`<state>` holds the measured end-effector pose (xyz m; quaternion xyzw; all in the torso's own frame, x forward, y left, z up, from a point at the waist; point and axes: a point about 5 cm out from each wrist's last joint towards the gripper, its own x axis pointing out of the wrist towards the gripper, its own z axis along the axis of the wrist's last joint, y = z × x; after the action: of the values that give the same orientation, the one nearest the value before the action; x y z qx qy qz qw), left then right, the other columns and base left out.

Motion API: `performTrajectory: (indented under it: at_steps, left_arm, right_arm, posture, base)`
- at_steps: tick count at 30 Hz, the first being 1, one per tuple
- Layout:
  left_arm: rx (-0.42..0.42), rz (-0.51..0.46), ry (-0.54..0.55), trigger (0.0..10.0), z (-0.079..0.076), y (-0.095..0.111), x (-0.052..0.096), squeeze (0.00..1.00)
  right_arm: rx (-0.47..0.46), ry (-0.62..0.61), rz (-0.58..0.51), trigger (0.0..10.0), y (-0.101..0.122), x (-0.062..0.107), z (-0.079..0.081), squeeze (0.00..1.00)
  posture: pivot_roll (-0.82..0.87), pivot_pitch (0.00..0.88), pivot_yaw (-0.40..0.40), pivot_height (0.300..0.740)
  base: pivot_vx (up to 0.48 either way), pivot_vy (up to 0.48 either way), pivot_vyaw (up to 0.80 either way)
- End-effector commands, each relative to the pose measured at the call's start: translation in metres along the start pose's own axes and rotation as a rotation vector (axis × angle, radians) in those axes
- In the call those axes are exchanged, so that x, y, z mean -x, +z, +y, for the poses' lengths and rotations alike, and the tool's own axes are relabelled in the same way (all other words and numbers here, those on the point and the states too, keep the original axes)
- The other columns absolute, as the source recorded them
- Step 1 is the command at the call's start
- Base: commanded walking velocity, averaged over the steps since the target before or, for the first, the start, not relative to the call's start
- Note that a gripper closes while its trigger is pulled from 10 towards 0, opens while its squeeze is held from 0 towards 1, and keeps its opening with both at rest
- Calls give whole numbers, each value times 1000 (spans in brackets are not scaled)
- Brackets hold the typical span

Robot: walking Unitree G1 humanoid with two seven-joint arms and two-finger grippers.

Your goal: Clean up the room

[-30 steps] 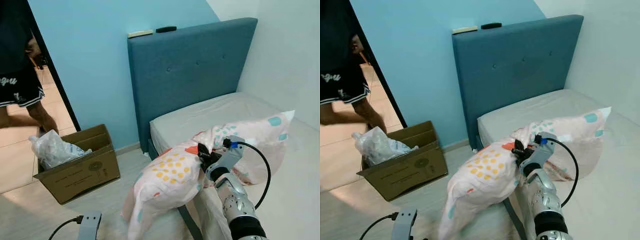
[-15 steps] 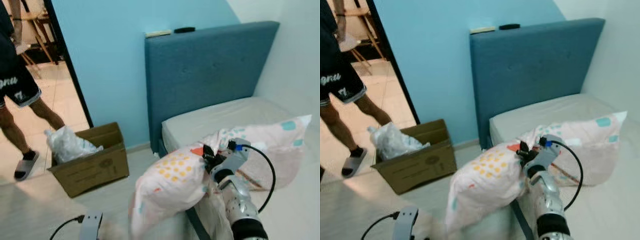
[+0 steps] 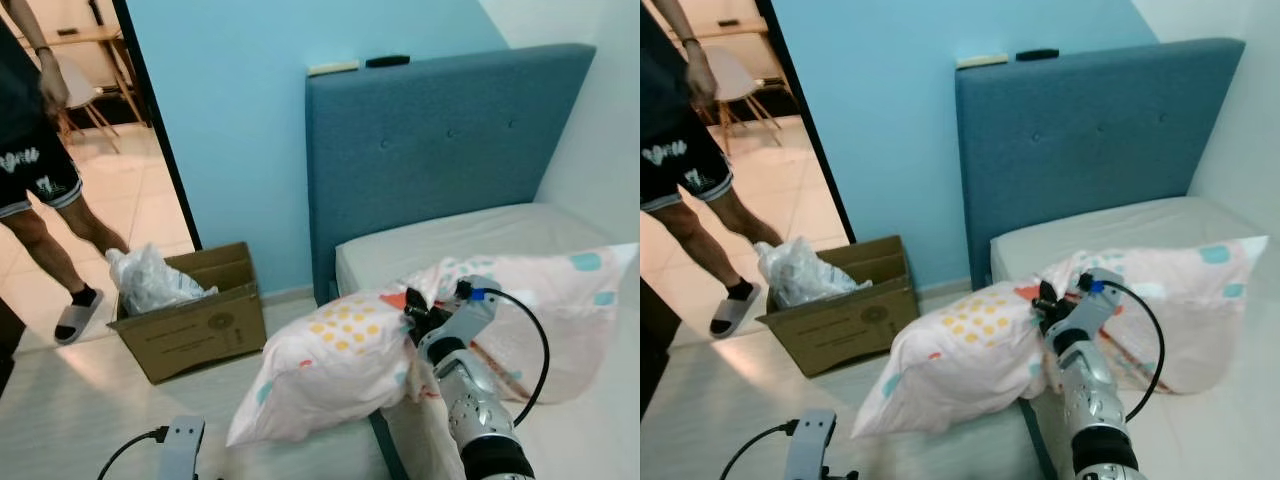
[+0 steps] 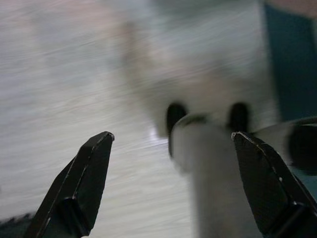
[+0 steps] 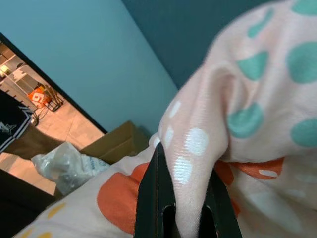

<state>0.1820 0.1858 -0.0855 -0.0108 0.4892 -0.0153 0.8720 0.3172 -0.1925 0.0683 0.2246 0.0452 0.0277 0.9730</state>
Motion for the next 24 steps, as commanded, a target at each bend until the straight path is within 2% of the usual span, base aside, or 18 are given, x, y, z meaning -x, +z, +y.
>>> performTrajectory:
  at_steps: [1,15,24]
  left_arm:
    - [9,-3,25,10000,7,1,1,0]
    - [2,-12,24,10000,7,5,1,0]
    - [4,-9,3,10000,4,5,0,0]
  right_arm:
    - [6,31,-65,10000,12,-5,7,0]
    - [-6,46,-62,10000,11,-7,11,0]
    - [12,66,-52,10000,10,-6,12,0]
  posture:
    - [-34,0,9,740]
    - [-38,0,13,740]
    - [-38,0,11,740]
  base:
    - [0,0,763]
    - [0,0,63]
    - [0,-42,633]
